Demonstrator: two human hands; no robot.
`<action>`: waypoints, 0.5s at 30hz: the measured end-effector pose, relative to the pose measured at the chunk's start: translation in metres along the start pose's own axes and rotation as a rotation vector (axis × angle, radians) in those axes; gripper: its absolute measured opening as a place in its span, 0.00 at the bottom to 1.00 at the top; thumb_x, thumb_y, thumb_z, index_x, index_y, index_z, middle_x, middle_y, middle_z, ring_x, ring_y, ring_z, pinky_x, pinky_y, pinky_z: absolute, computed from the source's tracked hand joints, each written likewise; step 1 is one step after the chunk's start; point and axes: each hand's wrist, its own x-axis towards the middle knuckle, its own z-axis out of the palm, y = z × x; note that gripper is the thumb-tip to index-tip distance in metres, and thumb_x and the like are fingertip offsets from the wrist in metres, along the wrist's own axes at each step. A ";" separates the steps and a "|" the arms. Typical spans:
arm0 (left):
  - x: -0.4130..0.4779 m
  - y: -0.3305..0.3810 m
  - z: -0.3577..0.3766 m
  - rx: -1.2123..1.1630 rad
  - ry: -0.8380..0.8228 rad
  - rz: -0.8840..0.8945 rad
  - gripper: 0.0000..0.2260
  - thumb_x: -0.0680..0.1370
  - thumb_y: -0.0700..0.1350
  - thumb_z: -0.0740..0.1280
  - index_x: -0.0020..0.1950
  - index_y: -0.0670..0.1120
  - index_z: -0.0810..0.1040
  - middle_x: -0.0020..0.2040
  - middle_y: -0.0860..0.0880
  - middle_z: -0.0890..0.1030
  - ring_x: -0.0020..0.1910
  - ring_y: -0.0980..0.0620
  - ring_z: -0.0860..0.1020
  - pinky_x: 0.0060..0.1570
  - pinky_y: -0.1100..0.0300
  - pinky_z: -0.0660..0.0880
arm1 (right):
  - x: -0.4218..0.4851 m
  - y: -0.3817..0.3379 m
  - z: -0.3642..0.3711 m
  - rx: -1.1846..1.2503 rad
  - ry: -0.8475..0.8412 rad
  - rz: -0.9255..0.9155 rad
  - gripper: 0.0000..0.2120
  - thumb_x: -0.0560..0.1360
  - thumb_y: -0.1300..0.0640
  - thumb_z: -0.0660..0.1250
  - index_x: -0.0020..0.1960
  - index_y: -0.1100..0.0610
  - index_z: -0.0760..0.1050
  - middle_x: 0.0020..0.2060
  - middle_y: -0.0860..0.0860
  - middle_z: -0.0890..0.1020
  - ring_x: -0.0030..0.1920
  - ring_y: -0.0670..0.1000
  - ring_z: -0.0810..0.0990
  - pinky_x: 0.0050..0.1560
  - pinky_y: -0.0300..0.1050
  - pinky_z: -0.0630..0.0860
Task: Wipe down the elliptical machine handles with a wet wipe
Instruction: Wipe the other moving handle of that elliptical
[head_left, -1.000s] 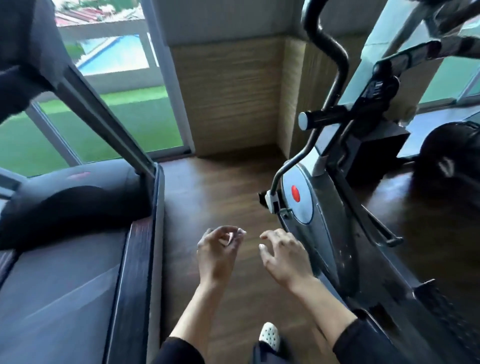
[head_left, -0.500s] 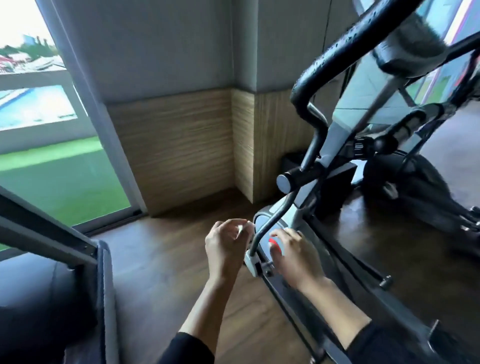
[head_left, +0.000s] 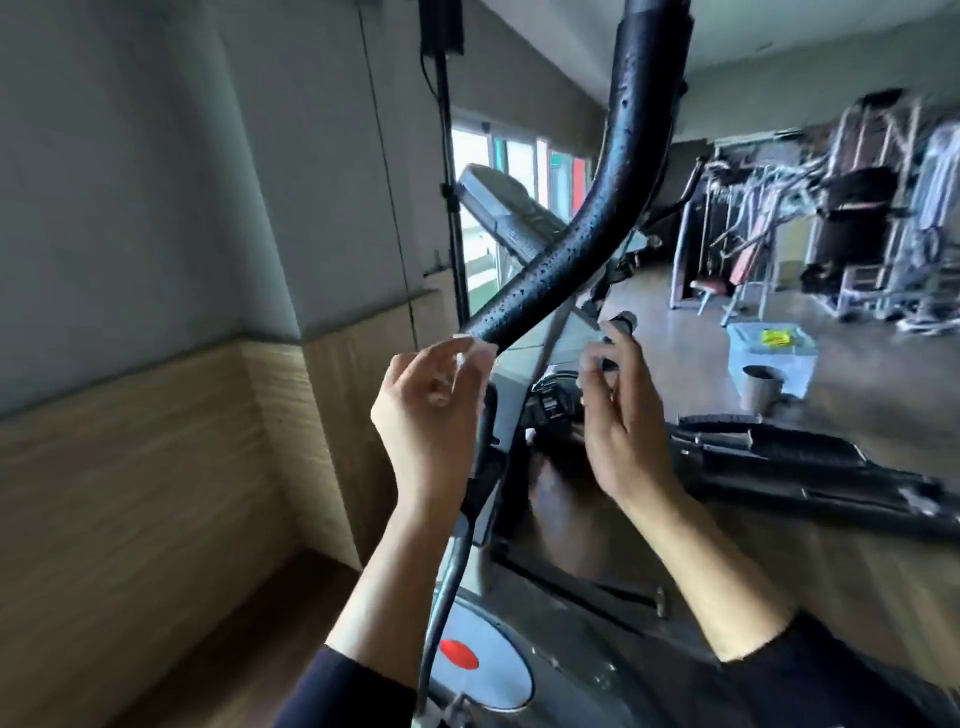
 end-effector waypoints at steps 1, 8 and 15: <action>0.008 0.008 0.006 -0.028 -0.010 0.032 0.03 0.72 0.50 0.75 0.44 0.57 0.83 0.39 0.54 0.79 0.36 0.59 0.78 0.37 0.73 0.71 | 0.014 -0.010 -0.005 0.001 0.058 -0.027 0.30 0.77 0.40 0.51 0.72 0.58 0.63 0.58 0.54 0.77 0.50 0.49 0.76 0.51 0.41 0.71; 0.049 0.057 0.050 -0.135 -0.042 0.206 0.05 0.73 0.47 0.74 0.48 0.53 0.84 0.39 0.57 0.76 0.35 0.57 0.77 0.38 0.74 0.70 | 0.081 -0.050 -0.032 0.007 0.191 -0.090 0.27 0.79 0.46 0.52 0.74 0.56 0.61 0.69 0.55 0.71 0.68 0.51 0.70 0.67 0.47 0.68; 0.054 0.089 0.084 -0.242 -0.063 0.219 0.06 0.74 0.45 0.74 0.50 0.49 0.86 0.41 0.54 0.80 0.35 0.65 0.74 0.39 0.74 0.67 | 0.113 -0.058 -0.043 0.153 0.170 -0.214 0.20 0.83 0.55 0.53 0.74 0.52 0.63 0.70 0.44 0.69 0.69 0.39 0.68 0.69 0.38 0.66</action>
